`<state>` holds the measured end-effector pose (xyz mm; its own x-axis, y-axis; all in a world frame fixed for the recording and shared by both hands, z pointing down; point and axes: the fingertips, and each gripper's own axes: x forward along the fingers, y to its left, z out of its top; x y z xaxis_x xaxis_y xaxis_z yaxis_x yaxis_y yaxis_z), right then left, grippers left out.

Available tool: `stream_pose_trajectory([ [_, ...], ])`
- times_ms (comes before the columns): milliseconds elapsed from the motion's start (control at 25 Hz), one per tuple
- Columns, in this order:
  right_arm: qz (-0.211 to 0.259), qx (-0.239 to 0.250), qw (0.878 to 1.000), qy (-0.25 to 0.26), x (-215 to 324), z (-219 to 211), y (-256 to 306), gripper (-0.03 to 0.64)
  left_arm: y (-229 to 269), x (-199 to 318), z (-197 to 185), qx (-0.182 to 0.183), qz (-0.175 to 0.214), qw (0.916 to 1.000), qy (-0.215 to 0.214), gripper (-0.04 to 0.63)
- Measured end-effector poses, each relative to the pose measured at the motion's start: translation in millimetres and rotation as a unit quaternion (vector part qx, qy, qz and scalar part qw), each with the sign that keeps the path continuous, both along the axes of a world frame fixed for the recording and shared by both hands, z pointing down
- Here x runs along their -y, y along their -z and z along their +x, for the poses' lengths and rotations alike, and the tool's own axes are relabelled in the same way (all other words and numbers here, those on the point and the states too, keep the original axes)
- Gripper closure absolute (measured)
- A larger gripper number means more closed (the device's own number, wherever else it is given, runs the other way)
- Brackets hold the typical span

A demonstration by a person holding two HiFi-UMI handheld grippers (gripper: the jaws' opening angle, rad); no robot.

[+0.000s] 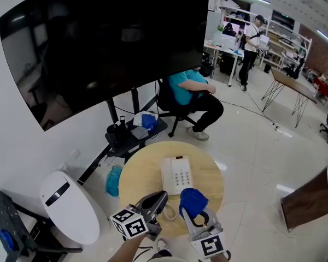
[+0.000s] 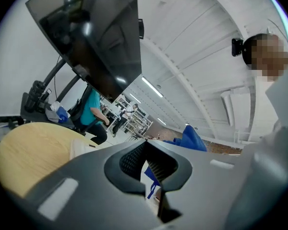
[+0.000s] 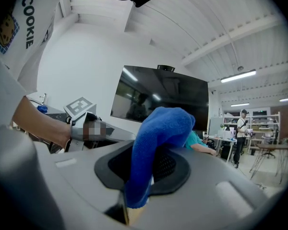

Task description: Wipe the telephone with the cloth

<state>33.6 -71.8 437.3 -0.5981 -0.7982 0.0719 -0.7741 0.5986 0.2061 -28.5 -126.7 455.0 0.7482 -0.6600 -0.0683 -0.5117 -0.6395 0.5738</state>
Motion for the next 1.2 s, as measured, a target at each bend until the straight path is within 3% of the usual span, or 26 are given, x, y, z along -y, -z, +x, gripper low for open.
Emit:
stream_pose_trajectory([
  [440, -0.016, 0.007, 0.999, 0.041, -70.0, 23.9, 6.7, 0.555, 29.8, -103.4, 43.4, 0.052, 0.035, 0.9970, 0.045, 0.595],
  [800, -0.021, 0.026, 0.998, 0.048, -114.5, 30.5, 14.1, 0.555, 44.9, -157.6, 49.4, 0.149, 0.098, 0.9749, 0.133, 0.595],
  [1200, -0.049, 0.046, 0.998, 0.000, -147.7, 4.7, 6.3, 0.557, 52.9, -191.4, 23.9, 0.156, 0.122, 0.9724, 0.123, 0.595],
])
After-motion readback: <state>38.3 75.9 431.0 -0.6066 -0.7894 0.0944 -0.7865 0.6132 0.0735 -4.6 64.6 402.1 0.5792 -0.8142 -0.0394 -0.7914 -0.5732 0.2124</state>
